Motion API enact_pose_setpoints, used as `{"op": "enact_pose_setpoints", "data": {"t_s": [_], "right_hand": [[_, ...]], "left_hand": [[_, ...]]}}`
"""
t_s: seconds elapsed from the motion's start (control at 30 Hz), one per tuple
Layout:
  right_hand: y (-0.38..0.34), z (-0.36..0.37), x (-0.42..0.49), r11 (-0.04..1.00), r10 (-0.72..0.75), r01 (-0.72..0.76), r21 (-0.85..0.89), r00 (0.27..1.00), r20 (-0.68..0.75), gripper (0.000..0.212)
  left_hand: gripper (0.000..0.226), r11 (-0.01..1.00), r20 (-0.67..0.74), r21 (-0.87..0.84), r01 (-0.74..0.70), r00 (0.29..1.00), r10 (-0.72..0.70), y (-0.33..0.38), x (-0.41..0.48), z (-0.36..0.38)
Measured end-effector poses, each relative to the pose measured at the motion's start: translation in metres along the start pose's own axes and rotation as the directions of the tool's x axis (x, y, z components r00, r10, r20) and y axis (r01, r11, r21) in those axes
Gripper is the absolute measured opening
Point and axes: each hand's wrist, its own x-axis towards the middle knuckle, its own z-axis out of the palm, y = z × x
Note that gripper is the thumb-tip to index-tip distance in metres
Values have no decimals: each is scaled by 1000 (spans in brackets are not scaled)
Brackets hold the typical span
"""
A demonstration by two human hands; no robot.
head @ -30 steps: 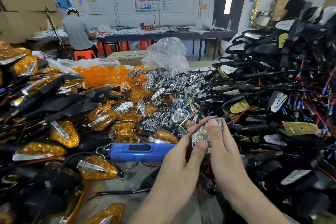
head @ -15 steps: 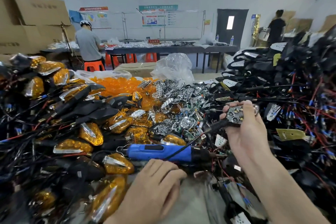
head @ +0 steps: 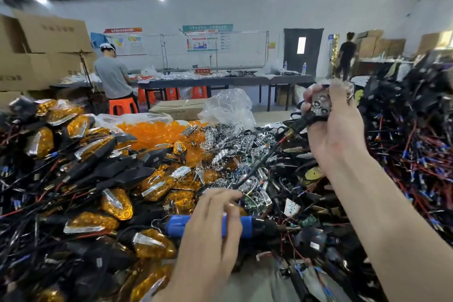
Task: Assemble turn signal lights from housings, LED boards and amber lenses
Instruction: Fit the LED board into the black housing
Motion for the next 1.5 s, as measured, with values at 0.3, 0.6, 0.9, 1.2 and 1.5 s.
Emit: {"op": "enact_pose_setpoints", "data": {"t_s": [0.3,0.6,0.9,1.2,1.5], "right_hand": [[-39,93,-20,768,55,357,-532,790,610,20],[-16,60,-29,811,211,91,-578,876,434,25],[19,-3,-50,987,131,-135,-90,990,-45,19],[41,-26,-78,972,233,-228,56,965,-119,29],[44,-31,-90,962,252,-234,141,959,-127,24]], "left_hand": [[26,910,92,-398,119,992,-89,105,83,25],[26,743,236,-578,339,940,-246,113,56,31],[36,919,336,-221,325,910,-241,67,50,-2],[41,959,264,-71,274,932,-247,44,38,-14],[44,962,322,-16,271,913,-252,39,31,-14]]}}
